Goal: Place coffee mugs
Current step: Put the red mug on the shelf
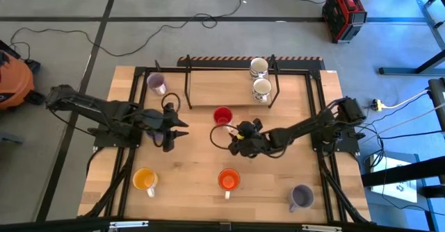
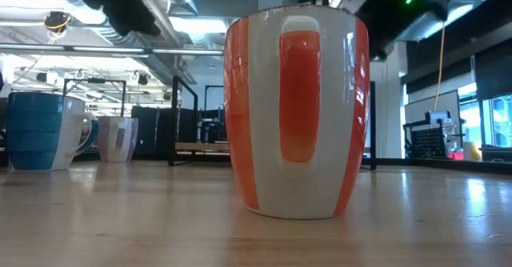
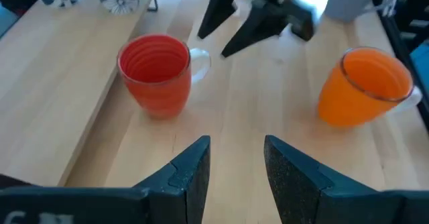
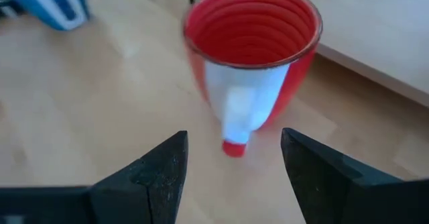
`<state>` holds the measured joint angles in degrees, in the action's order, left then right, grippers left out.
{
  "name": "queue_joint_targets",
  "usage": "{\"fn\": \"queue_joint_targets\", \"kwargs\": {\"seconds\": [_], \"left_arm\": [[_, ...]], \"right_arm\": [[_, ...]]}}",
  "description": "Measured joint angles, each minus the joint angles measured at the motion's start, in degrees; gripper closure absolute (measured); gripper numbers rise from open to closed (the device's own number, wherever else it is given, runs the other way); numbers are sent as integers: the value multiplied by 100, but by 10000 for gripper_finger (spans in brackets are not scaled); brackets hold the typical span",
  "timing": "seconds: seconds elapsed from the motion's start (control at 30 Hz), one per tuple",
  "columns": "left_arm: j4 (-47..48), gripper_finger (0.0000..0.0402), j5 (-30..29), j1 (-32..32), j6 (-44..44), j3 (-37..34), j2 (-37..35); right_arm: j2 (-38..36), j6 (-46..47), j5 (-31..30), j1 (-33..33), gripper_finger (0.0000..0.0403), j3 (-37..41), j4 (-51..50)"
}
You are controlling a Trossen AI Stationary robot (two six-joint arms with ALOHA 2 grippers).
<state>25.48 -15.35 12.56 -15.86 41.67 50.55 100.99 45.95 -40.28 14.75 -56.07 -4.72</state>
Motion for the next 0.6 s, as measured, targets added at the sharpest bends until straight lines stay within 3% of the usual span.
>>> {"fn": "queue_joint_targets", "kwargs": {"seconds": [0.23, 0.37, 0.6], "left_arm": [[-32, 266, 4, -15, 0, -316, -586], [-27, 266, 2, -17, 0, -317, -650], [-23, 266, -36, -17, 2, -315, -643]], "right_arm": [[514, -284, 403, -255, 175, -13, 671], [697, -328, 283, -354, 183, -3, 996], [703, -630, 253, -481, 270, -4, 1165]]}}
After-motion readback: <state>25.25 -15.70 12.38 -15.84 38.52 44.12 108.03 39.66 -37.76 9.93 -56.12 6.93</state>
